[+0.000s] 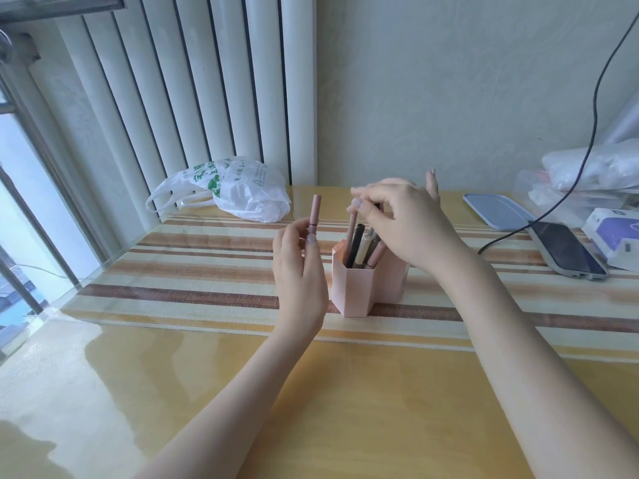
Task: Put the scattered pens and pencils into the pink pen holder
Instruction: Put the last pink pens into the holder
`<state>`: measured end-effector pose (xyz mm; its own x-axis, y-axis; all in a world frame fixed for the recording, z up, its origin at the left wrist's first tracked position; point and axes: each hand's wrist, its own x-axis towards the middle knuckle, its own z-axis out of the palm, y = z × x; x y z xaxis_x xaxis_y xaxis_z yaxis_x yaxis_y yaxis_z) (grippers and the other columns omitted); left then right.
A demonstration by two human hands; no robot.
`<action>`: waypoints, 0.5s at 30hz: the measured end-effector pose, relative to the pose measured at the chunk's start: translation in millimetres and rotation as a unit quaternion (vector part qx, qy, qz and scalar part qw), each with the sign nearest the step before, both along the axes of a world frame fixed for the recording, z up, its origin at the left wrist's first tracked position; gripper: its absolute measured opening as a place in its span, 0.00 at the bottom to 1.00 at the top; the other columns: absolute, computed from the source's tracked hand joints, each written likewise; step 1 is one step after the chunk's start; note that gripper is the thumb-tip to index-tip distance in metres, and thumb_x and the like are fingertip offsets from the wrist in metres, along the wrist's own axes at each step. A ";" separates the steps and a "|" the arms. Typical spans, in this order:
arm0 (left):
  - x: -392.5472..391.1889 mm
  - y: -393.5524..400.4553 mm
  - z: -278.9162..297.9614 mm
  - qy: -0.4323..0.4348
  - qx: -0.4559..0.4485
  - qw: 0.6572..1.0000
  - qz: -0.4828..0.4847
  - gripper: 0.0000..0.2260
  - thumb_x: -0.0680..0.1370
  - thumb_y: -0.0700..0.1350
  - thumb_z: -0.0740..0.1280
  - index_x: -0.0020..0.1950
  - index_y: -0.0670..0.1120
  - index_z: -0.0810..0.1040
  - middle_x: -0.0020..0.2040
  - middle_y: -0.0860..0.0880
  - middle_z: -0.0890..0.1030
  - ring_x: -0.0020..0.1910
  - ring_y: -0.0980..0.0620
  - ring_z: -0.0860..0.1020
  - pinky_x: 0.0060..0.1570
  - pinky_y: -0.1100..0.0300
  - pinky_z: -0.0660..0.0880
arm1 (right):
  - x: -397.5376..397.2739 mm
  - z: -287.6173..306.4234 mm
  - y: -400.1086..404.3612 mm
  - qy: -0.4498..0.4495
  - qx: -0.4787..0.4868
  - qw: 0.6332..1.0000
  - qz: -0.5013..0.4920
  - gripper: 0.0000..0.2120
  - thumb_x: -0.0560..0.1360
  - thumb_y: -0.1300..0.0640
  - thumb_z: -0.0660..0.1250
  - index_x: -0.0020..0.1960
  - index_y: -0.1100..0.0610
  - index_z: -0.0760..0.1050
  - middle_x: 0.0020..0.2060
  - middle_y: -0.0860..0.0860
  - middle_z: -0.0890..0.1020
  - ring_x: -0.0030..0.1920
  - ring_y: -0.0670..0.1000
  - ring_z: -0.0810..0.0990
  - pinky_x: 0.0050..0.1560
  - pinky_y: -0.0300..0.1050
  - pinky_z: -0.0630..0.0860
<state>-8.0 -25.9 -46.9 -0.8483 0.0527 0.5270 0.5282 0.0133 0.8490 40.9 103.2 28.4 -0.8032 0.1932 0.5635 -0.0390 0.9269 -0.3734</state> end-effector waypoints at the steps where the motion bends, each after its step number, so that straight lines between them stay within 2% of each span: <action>1: 0.1 -0.4 0.6 0.008 -0.009 1.000 0.000 0.09 0.80 0.38 0.58 0.57 0.45 0.75 0.52 0.48 0.75 0.49 0.65 0.71 0.47 0.73 0.66 | 0.0 0.9 -0.4 0.018 -0.005 1.000 0.004 0.11 0.81 0.50 0.57 0.52 0.46 0.79 0.56 0.44 0.82 0.62 0.45 0.73 0.73 0.63 0.37; 2: 0.4 -0.7 1.5 0.020 -0.016 1.000 -0.004 0.09 0.80 0.37 0.59 0.57 0.46 0.75 0.52 0.48 0.74 0.48 0.68 0.70 0.47 0.74 0.66 | 0.4 2.3 -1.4 0.033 -0.013 0.999 0.011 0.12 0.81 0.50 0.56 0.58 0.45 0.78 0.55 0.44 0.82 0.61 0.45 0.74 0.73 0.62 0.37; 4: 2.3 -1.2 3.7 0.059 -0.027 0.998 -0.009 0.09 0.80 0.37 0.61 0.57 0.46 0.76 0.51 0.48 0.75 0.46 0.66 0.71 0.46 0.73 0.67 | 1.1 4.7 -5.5 0.040 -0.029 0.998 0.038 0.14 0.81 0.49 0.57 0.64 0.43 0.73 0.53 0.43 0.83 0.60 0.43 0.76 0.73 0.61 0.35; 5: 3.7 -1.3 4.5 0.086 -0.033 0.996 -0.009 0.09 0.79 0.37 0.62 0.57 0.45 0.76 0.50 0.47 0.76 0.46 0.63 0.73 0.46 0.73 0.68 | 0.9 4.9 -8.1 0.030 -0.032 0.998 0.050 0.14 0.80 0.48 0.58 0.65 0.41 0.72 0.51 0.42 0.84 0.58 0.41 0.78 0.73 0.61 0.34; 7: 7.0 -1.0 5.6 0.135 -0.039 0.990 -0.014 0.08 0.79 0.36 0.63 0.56 0.44 0.77 0.49 0.46 0.77 0.46 0.60 0.75 0.44 0.71 0.69 | 0.8 3.9 -12.4 0.005 -0.045 0.997 0.070 0.10 0.79 0.47 0.61 0.59 0.40 0.75 0.47 0.40 0.85 0.49 0.35 0.80 0.73 0.62 0.34; 8: 8.7 -0.9 6.4 0.144 -0.033 0.989 -0.019 0.08 0.78 0.36 0.64 0.55 0.45 0.76 0.48 0.46 0.78 0.47 0.59 0.76 0.43 0.70 0.70 | 0.7 3.4 -14.0 0.000 -0.068 0.994 0.085 0.08 0.79 0.48 0.62 0.55 0.40 0.76 0.44 0.40 0.85 0.43 0.34 0.80 0.73 0.65 0.39; 10: 10.0 -2.5 7.3 0.131 -0.013 0.991 -0.032 0.09 0.77 0.38 0.67 0.56 0.46 0.75 0.46 0.50 0.80 0.46 0.57 0.78 0.44 0.65 0.74 | 1.1 4.5 -15.1 0.027 -0.149 0.980 0.126 0.05 0.78 0.53 0.64 0.51 0.44 0.77 0.41 0.41 0.85 0.40 0.38 0.80 0.66 0.67 0.60; 11: 9.2 -3.5 7.3 0.112 -0.010 0.993 -0.045 0.11 0.76 0.41 0.68 0.58 0.46 0.74 0.47 0.52 0.80 0.47 0.57 0.79 0.46 0.63 0.75 | 1.8 6.4 -13.9 0.061 -0.193 0.970 0.135 0.05 0.78 0.55 0.65 0.52 0.47 0.75 0.41 0.43 0.85 0.40 0.39 0.81 0.57 0.59 0.70; 13: 6.4 -5.8 7.3 0.043 -0.031 0.993 -0.105 0.18 0.75 0.49 0.67 0.63 0.48 0.71 0.53 0.55 0.79 0.51 0.59 0.78 0.52 0.64 0.74 | 4.5 13.1 -7.7 0.145 -0.261 0.945 0.136 0.07 0.79 0.60 0.63 0.54 0.52 0.69 0.40 0.48 0.85 0.40 0.45 0.83 0.45 0.45 0.77; 15: 3.2 -7.5 6.9 -0.038 -0.064 0.978 -0.194 0.23 0.73 0.54 0.65 0.66 0.50 0.68 0.59 0.55 0.77 0.56 0.62 0.75 0.56 0.64 0.71 | 8.6 20.6 2.3 0.205 -0.289 0.926 0.134 0.08 0.79 0.63 0.62 0.53 0.56 0.64 0.39 0.52 0.84 0.39 0.46 0.84 0.46 0.42 0.79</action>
